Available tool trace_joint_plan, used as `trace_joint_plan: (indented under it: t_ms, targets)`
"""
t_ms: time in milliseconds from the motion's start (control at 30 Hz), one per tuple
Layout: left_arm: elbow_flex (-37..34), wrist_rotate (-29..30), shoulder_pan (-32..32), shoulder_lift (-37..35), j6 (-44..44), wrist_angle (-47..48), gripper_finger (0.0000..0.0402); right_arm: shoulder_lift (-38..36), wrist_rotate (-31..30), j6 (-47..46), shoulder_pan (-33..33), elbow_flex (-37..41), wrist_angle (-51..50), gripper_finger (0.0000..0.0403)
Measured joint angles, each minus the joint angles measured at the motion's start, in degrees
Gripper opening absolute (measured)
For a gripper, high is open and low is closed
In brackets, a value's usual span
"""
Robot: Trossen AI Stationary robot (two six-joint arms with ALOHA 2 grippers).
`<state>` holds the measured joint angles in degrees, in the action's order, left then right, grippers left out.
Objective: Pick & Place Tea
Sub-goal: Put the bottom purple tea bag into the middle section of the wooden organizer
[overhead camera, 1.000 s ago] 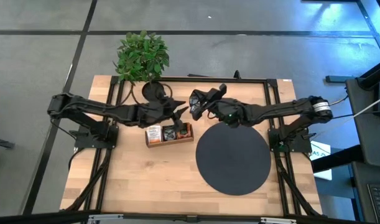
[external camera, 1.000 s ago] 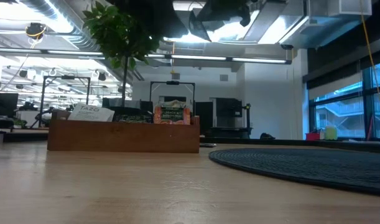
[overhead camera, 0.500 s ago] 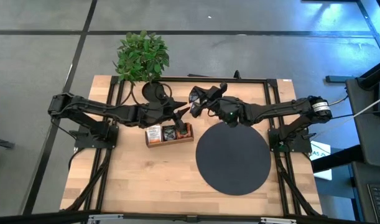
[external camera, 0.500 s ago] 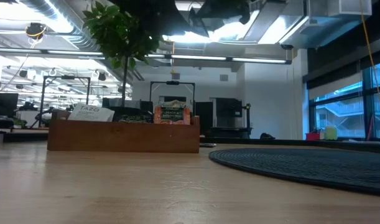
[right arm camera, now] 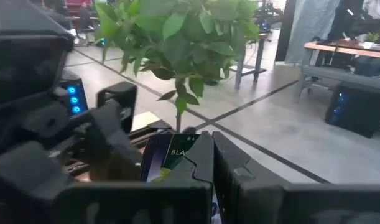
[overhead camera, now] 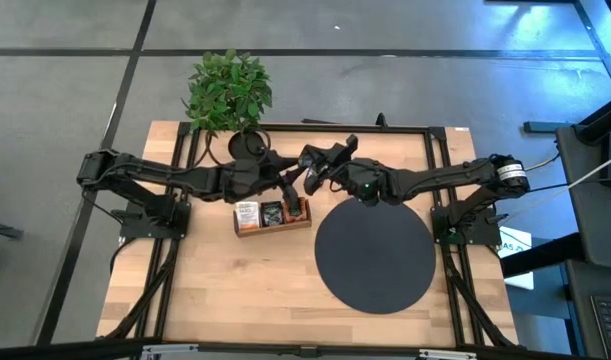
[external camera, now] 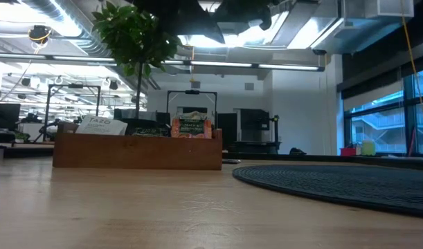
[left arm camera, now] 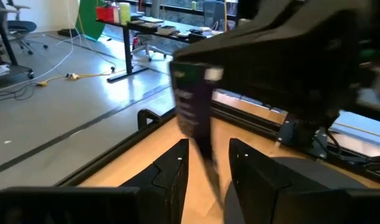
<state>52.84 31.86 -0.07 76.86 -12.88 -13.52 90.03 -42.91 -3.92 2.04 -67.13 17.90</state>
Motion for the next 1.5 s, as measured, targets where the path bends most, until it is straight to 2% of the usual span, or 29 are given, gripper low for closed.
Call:
trace_joint_plan:
  t_ms: [167,300,400,533,700,867,967,1000,1167,1233,1300,1500]
  targets:
    - [0.00,0.72,0.19,0.00,0.04,0.08,0.0094,0.03,0.02,0.02,0.02,0.00,0.64,0.0002]
    - [0.00,1.61,0.17,0.00,0.17,0.43,0.0057,0.03,0.24,-0.02,0.00,0.00,1.48,0.0002]
    - [0.00,1.66,0.17,0.00,2.05,0.47,0.0018,0.03,3.59,1.65,0.00,0.00,1.88,0.0004]
    - [0.00,1.41,0.13,0.00,3.16,0.57,0.0010,0.03,8.72,5.50,0.03,0.01,1.74,0.0015]
    - [0.00,1.47,0.13,-0.15,5.57,0.68,0.0007,-1.03,11.43,8.88,0.13,0.02,0.73,0.0046]
    - [0.03,1.47,-0.30,-2.59,6.66,6.72,0.0006,-5.42,11.95,8.56,0.22,0.00,-4.17,0.0115]
    - [0.04,-2.50,-0.37,-4.83,6.67,11.65,0.0006,-9.05,13.88,6.34,-0.04,0.00,-8.44,0.0164]
    - [0.03,-4.94,-0.33,-5.57,6.67,12.78,0.0006,-10.26,16.16,4.79,-0.51,-0.02,-9.84,0.0179]
    - [0.04,-21.44,-0.16,-7.28,6.65,14.12,0.0006,-13.30,37.14,2.67,-3.41,-0.07,-16.22,0.0223]
    - [0.04,-25.40,-0.12,-7.28,6.61,13.78,0.0006,-12.78,42.41,2.66,-3.71,-0.07,-16.00,0.0229]
    - [0.04,-26.80,-0.09,-7.14,6.15,13.32,0.0007,-11.81,44.60,2.68,-3.62,-0.07,-15.50,0.0231]
    - [0.04,-26.93,-0.20,-6.91,5.11,12.42,0.0007,-8.96,44.94,0.17,-2.57,-0.07,-11.79,0.0231]
